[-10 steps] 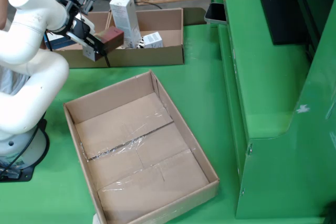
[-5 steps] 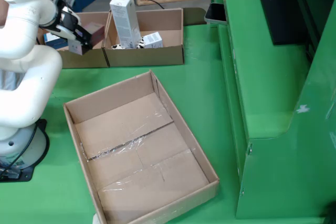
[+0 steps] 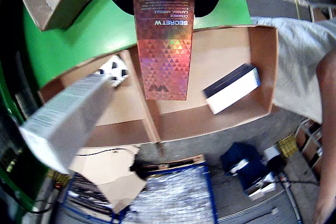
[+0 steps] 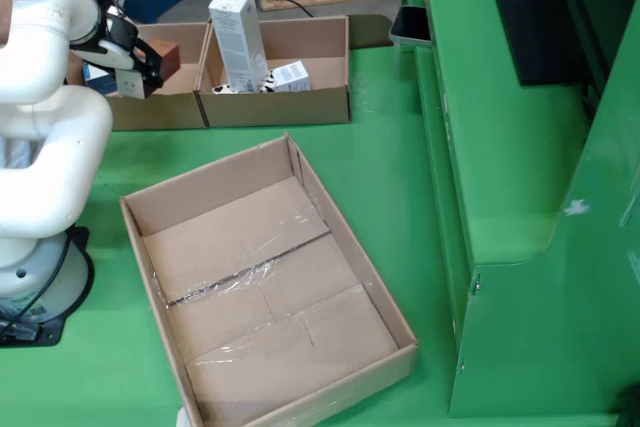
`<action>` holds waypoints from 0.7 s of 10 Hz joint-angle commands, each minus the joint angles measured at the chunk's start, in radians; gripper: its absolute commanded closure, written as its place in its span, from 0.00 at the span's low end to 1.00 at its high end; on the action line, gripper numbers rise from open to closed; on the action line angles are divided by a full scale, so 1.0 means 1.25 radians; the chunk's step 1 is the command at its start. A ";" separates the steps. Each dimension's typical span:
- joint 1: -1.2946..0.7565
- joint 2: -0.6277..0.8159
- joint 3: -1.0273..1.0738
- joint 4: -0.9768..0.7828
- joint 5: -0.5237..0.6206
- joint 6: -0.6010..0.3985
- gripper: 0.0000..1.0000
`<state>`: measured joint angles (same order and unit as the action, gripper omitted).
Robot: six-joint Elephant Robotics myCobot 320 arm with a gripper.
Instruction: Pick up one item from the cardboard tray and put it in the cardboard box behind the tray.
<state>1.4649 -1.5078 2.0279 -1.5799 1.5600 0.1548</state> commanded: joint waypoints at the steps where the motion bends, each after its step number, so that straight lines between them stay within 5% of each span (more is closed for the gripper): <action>1: 0.023 -0.010 -0.020 0.046 0.044 -0.062 1.00; 7: -0.008 -0.010 -0.048 0.046 0.095 -0.148 1.00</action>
<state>1.4572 -1.5430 1.9619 -1.5354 1.6734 -0.0229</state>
